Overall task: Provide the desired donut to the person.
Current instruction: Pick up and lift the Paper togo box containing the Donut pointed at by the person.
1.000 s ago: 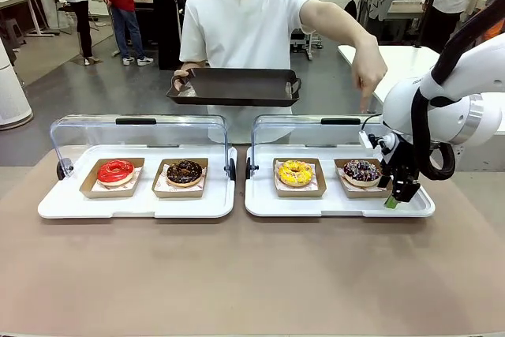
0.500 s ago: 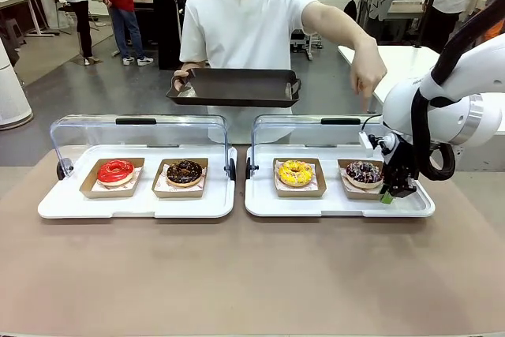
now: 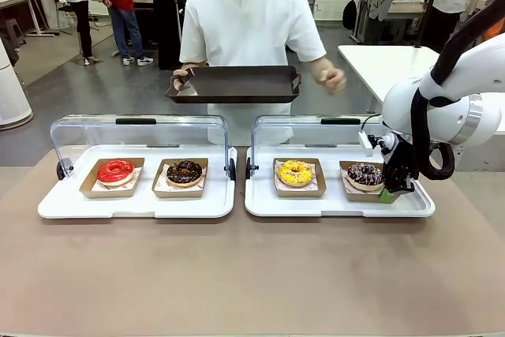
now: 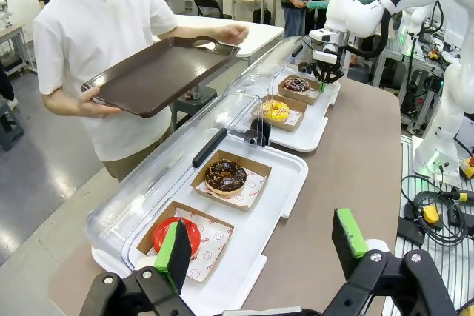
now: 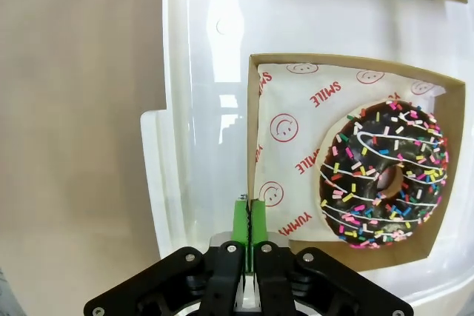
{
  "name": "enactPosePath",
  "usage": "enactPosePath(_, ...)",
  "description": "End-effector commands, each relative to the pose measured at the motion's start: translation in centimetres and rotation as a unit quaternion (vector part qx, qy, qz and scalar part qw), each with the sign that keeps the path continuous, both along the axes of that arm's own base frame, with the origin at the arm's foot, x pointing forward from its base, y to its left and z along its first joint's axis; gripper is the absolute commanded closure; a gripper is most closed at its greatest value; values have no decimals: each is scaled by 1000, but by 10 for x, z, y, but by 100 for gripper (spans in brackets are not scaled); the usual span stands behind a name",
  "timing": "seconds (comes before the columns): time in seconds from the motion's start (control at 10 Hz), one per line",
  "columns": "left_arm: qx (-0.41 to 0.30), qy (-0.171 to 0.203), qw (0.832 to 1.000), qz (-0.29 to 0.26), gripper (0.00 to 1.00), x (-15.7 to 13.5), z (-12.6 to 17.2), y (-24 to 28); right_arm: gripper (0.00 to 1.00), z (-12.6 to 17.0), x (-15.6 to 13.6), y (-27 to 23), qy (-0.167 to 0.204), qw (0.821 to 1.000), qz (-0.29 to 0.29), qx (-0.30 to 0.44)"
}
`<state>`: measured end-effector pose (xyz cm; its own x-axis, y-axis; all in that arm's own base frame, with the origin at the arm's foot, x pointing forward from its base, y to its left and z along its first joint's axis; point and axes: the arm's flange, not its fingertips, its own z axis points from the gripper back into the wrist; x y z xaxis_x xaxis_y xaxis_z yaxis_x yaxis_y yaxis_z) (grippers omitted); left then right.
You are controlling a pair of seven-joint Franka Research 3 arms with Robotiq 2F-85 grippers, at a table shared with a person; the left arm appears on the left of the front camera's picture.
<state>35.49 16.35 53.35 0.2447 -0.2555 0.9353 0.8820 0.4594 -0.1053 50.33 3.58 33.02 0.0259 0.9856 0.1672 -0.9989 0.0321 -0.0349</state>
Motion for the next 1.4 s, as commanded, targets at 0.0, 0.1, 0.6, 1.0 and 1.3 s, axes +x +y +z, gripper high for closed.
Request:
enactPosePath(0.0,-5,-6,1000,-1,0,0,1,1,100,2,1,2,-4,1000,17,4)
enactPosePath(0.1,-5,-6,1000,-1,0,0,1,1,100,5,-2,6,-7,1000,19,-1)
enactPosePath(0.6,-5,-6,1000,-1,0,0,1,1,100,71,-41,50,11,999,22,-44)
enactPosePath(1.0,-5,-6,1000,-1,0,0,1,1,100,161,-85,92,69,993,7,-97)
enactPosePath(1.3,-5,-6,1000,-1,0,0,1,1,100,238,-115,124,40,991,18,-128)
